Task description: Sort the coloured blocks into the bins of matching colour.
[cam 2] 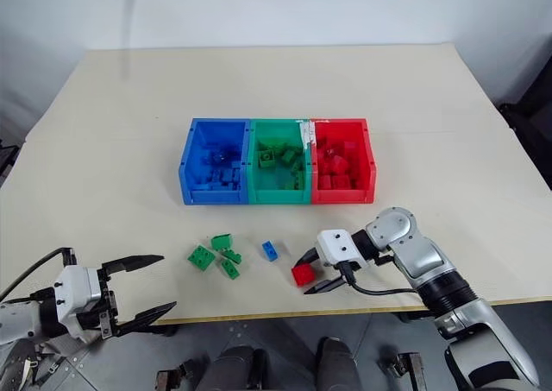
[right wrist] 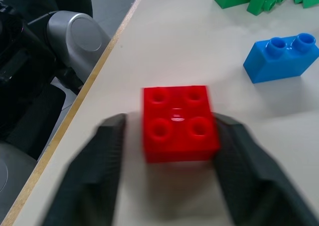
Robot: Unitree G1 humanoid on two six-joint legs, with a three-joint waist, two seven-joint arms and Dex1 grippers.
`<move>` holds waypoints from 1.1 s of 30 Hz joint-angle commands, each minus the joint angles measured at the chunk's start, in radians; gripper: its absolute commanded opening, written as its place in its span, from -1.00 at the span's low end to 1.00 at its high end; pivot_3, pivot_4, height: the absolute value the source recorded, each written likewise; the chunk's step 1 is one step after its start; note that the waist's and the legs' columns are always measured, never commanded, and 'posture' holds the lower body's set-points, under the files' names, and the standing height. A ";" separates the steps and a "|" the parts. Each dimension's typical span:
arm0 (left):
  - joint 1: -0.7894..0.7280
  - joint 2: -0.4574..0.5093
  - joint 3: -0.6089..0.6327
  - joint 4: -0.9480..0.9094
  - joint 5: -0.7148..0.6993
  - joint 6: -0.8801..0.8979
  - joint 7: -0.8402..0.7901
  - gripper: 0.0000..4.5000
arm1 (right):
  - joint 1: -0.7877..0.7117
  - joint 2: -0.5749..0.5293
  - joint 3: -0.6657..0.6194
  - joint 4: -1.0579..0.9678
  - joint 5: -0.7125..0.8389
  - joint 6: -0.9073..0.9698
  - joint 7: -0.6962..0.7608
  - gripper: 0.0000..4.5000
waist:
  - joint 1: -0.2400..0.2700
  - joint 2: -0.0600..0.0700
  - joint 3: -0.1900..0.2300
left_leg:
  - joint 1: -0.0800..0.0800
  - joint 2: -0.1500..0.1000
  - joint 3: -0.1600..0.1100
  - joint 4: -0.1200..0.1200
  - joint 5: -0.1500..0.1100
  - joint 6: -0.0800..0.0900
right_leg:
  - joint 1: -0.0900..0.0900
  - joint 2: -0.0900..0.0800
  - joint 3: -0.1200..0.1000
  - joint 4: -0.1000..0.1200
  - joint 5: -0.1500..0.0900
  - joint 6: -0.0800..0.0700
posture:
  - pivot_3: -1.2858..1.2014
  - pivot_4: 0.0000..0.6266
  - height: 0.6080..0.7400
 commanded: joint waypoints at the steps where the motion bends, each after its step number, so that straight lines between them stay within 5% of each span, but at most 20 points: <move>1: -0.017 -0.009 0.015 -0.081 -0.090 0.072 0.039 1.00 | 0.047 -0.033 -0.073 -0.034 0.074 0.008 0.047 -0.35 | 0.003 0.000 0.000 | 0.000 0.000 0.000 0.000 0.000 0.000 | 0.000 0.000 0.000 0.000 0.000 0.000 | 0.03 -0.52 1.00; 5: -0.082 -0.011 -0.008 -0.130 -0.127 0.144 0.092 1.00 | 0.050 -0.037 -0.210 -0.054 0.169 0.134 -0.072 -0.35 | 0.001 0.000 0.000 | 0.000 0.000 0.000 0.000 0.000 0.000 | 0.001 0.000 0.000 0.000 0.000 0.000 | 0.03 -0.52 1.00; 12: -0.248 -0.026 -0.072 -0.143 -0.167 0.246 0.145 1.00 | -0.179 -0.003 -0.443 0.220 0.201 0.281 -0.342 -0.35 | -0.003 0.000 0.000 | 0.001 0.000 0.001 0.001 0.001 -0.001 | 0.000 0.002 0.001 0.003 0.000 0.000 | 0.03 -0.52 1.00; 21: -0.370 -0.035 -0.125 -0.074 -0.119 0.250 0.145 1.00 | -0.403 0.053 -0.434 0.527 0.023 0.163 -0.523 -0.35 | -0.003 0.000 0.000 | -0.001 0.000 0.003 0.000 0.001 -0.001 | -0.003 0.003 0.002 0.004 0.000 -0.001 | 0.03 -0.52 1.00; 22: -0.372 -0.035 -0.129 -0.071 -0.118 0.250 0.142 1.00 | -0.402 0.053 -0.441 0.525 0.021 0.156 -0.525 -0.03 | -0.002 0.000 0.000 | -0.002 0.000 0.003 0.000 0.001 0.000 | -0.004 0.002 0.001 0.005 0.000 -0.001 | 0.03 -0.52 1.00; 29: -0.388 -0.031 -0.149 -0.006 -0.083 0.226 0.116 1.00 | -0.280 0.000 -0.548 0.355 0.120 0.166 -0.460 0.99 | 0.005 0.000 0.000 | -0.004 -0.001 0.001 0.000 0.001 0.000 | -0.006 0.002 0.001 0.006 0.000 -0.001 | 0.03 -0.52 1.00; 33: -0.435 -0.021 -0.187 0.090 -0.029 0.166 0.052 1.00 | -0.051 -0.093 -0.626 0.127 0.200 0.192 -0.353 0.99 | 0.022 0.000 0.000 | -0.005 -0.001 0.003 0.000 0.001 0.000 | -0.006 0.002 0.001 0.006 0.000 -0.001 | 0.03 -0.52 1.00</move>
